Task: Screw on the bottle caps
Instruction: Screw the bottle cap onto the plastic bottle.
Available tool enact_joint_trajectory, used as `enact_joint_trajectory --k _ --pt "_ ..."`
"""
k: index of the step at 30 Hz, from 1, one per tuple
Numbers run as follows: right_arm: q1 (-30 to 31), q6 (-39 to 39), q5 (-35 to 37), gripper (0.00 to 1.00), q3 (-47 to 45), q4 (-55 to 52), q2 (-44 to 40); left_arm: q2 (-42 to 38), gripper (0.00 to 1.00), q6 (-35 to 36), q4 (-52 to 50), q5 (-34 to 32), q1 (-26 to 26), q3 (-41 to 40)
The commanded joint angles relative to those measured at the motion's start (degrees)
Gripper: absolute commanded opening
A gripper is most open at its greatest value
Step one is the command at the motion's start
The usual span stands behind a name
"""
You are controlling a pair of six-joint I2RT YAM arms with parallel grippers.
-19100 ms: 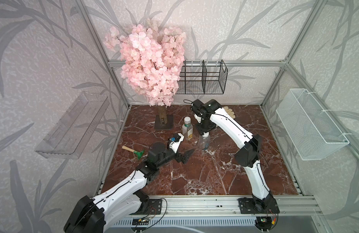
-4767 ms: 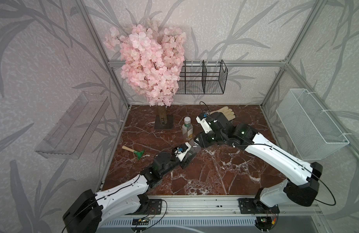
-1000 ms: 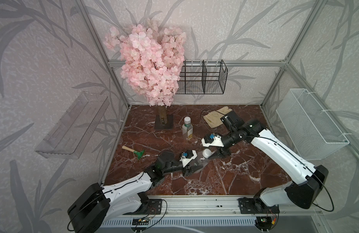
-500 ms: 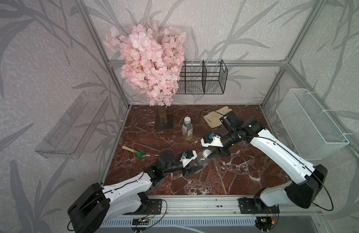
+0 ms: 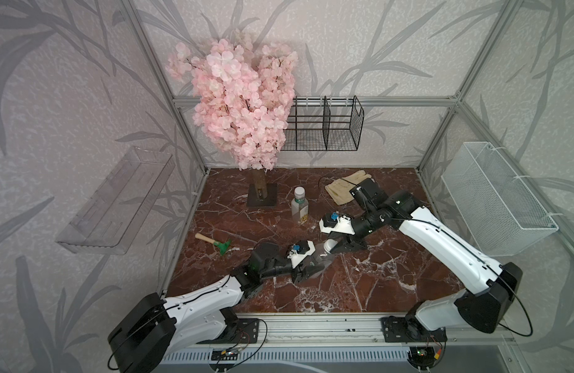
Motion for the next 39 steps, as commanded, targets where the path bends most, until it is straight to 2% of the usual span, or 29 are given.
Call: enact_joint_trajectory --k 1,10,17,21,39 --pt "1.15 7.42 1.79 0.09 -1.03 3.17 -0.56 -1.58 0.56 0.45 1.90 -2.94 0.08 1.58" --pt "3.36 17.60 9.01 0.00 -1.49 5.74 -1.33 -4.00 0.56 1.16 1.65 -8.08 0.08 1.34" --pt "4.57 28.97 13.20 0.00 -1.00 8.61 -2.03 -6.03 0.56 2.41 0.91 -12.31 0.07 1.17" --pt "6.41 36.25 19.50 0.00 0.74 8.54 -1.91 -6.81 0.56 2.94 0.59 -14.94 0.08 1.24" --pt "13.80 63.99 32.78 0.00 14.07 -4.94 8.41 -9.62 0.56 4.81 -0.32 -26.35 0.01 1.59"
